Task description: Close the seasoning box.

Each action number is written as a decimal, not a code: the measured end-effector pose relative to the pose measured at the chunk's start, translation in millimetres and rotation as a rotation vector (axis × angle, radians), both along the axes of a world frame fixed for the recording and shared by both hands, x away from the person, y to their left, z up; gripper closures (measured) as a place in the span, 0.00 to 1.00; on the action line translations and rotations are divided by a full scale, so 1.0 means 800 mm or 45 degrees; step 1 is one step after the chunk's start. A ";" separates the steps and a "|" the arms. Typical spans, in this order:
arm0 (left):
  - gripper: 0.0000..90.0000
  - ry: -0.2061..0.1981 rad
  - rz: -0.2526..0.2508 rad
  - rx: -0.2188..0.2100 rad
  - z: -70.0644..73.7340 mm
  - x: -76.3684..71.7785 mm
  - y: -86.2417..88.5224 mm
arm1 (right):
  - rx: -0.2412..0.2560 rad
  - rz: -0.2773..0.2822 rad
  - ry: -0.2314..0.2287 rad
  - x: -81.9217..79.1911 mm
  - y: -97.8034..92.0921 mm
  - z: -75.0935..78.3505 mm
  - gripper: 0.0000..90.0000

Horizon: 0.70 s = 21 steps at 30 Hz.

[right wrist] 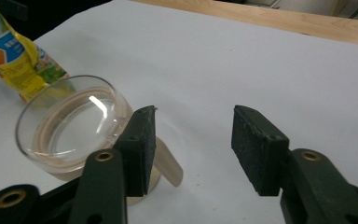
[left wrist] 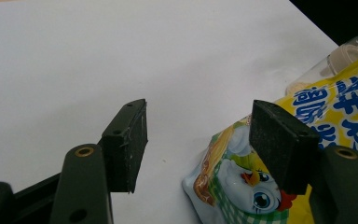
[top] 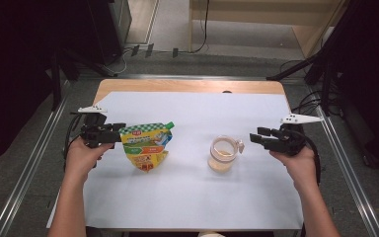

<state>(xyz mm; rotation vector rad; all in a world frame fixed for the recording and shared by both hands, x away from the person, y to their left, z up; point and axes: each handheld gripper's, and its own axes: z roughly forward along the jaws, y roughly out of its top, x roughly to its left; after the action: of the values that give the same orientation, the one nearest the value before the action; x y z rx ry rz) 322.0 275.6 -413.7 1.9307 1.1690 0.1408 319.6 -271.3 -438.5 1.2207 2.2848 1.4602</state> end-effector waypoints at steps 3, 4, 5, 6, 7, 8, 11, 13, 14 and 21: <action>0.42 -0.007 0.000 0.009 0.000 0.000 -0.001 | 0.000 -0.023 0.008 0.003 -0.008 -0.009 0.51; 0.42 -0.016 -0.003 0.012 0.000 0.000 -0.001 | 0.000 -0.032 0.012 0.004 -0.010 -0.012 0.50; 0.42 -0.021 -0.002 0.010 0.000 0.000 -0.001 | 0.002 -0.039 0.020 0.005 -0.011 -0.014 0.49; 0.42 -0.022 -0.001 0.010 0.000 0.000 -0.001 | -0.001 -0.048 0.026 0.006 -0.014 -0.017 0.48; 0.42 -0.023 -0.001 0.013 0.000 0.000 -0.002 | 0.007 -0.049 0.031 0.007 -0.015 -0.019 0.48; 0.42 -0.022 -0.003 0.013 0.000 0.000 -0.002 | 0.005 -0.050 0.044 0.009 -0.018 -0.022 0.46; 0.42 -0.015 -0.002 0.014 -0.001 0.000 -0.003 | 0.011 -0.065 0.047 0.011 -0.021 -0.029 0.43; 0.42 -0.018 -0.006 0.022 -0.001 0.000 -0.004 | 0.006 -0.067 0.050 0.012 -0.022 -0.033 0.41; 0.42 -0.014 -0.004 0.022 -0.001 0.000 -0.005 | 0.001 -0.072 0.052 0.012 -0.022 -0.034 0.41; 0.42 0.006 -0.008 0.041 -0.006 0.003 -0.009 | -0.106 -0.139 0.040 0.014 -0.016 -0.049 0.38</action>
<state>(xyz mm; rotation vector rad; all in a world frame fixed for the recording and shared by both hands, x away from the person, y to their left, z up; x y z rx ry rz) 324.2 268.3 -418.8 1.9639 1.1700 0.1520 331.1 -284.4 -477.7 1.3298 2.2359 1.3048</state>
